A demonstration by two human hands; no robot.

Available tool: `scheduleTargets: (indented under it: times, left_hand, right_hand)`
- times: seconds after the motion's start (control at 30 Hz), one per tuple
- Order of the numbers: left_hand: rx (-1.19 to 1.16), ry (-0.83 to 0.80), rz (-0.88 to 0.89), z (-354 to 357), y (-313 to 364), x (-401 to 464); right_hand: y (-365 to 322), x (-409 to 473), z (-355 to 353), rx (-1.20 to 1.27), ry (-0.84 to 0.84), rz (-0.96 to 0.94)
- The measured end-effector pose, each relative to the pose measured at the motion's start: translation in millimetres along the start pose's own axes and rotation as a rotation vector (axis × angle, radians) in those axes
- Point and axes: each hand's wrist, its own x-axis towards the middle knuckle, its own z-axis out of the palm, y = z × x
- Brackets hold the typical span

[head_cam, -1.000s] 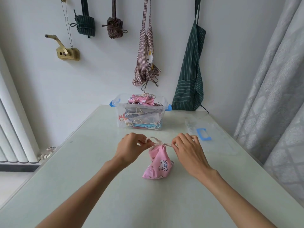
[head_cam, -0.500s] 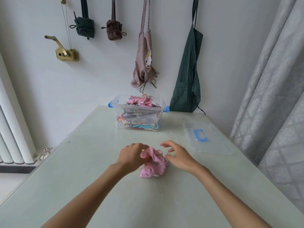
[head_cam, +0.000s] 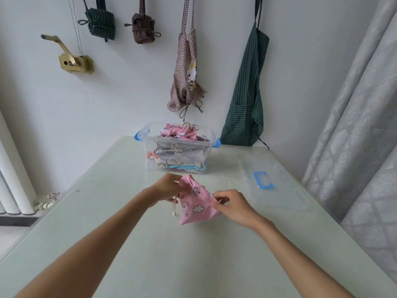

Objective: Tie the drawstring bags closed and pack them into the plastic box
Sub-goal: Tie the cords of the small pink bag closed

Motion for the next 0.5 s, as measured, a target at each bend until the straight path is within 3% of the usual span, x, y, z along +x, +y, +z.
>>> scheduleTargets:
  times: [0.17, 0.33, 0.43, 0.5]
  left_hand:
    - [-0.153, 0.042, 0.146, -39, 39, 35]
    - [-0.346, 0.102, 0.276, -92, 88, 97]
    - [-0.356, 0.172, 0.334, -115, 106, 138]
    - [-0.246, 0.271, 0.335, -123, 107, 167]
  right_hand:
    - [-23, 55, -45, 0.075, 0.158, -0.124]
    - [-49, 147, -90, -0.032, 0.482, -0.234]
    - [-57, 192, -102, -0.094, 0.638, -0.242]
    - [-56, 215, -102, -0.138, 0.642, -0.213]
